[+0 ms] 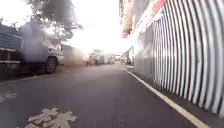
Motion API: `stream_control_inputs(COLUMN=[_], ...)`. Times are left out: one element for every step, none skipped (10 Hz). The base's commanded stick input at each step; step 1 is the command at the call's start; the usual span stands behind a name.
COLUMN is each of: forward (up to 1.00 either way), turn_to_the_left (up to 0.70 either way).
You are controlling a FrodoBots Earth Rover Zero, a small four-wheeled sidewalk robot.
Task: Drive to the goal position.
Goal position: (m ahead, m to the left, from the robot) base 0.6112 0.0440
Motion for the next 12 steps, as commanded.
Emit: stream_control_inputs(forward=[0.02,0.00,0.00,0.21,0.45,0.45,0.45,0.45,0.45,0.45,0.45,0.45], turn_to_the_left=[0.00,0.00,0.00,0.00,0.00,0.00,0.00,0.00,0.00,0.00,0.00,0.00])
